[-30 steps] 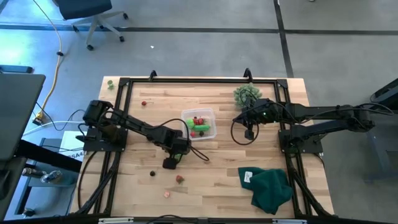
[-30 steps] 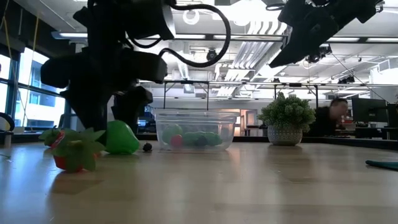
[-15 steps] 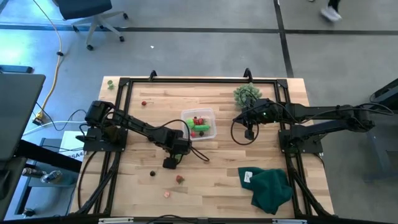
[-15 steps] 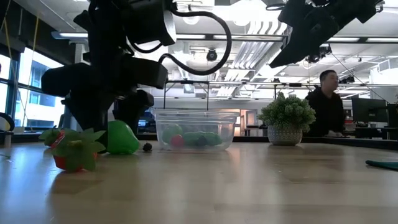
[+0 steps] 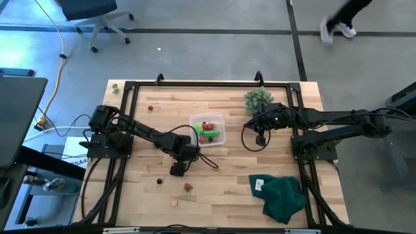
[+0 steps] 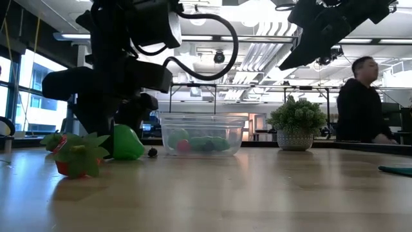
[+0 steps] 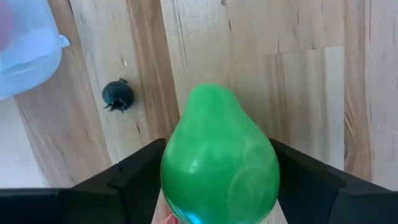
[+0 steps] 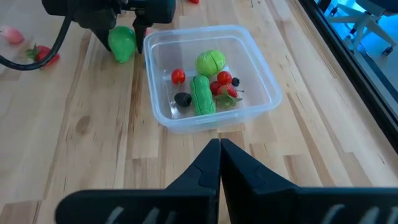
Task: Pick and placing Produce into tupperware
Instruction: Put the pear into the transparent bin
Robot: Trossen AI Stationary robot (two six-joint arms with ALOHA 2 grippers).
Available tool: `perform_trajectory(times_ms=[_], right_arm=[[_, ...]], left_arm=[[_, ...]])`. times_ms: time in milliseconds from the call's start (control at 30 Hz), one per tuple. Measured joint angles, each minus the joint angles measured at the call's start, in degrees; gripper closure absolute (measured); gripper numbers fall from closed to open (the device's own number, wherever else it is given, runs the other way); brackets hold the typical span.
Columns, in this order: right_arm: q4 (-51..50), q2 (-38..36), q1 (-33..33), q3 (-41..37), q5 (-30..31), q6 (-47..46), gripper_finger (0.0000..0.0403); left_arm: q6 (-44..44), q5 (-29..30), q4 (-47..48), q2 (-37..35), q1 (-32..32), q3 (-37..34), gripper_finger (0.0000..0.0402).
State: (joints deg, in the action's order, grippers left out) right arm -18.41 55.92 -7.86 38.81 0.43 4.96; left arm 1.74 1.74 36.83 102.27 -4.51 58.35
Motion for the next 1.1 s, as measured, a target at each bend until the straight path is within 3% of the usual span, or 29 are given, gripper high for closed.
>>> perform_trajectory(times_ms=[300, 1100], right_arm=[[0.0, 0.0, 0.0, 0.0, 0.0, 0.0, 0.0401], [0.0, 0.0, 0.0, 0.0, 0.0, 0.0, 0.0401]], left_arm=[[0.0, 0.4, 0.3, 0.0, 0.0, 0.0, 0.0177], [-0.4, 0.6, 0.5, 0.0, -0.5, 0.0, 0.0178]])
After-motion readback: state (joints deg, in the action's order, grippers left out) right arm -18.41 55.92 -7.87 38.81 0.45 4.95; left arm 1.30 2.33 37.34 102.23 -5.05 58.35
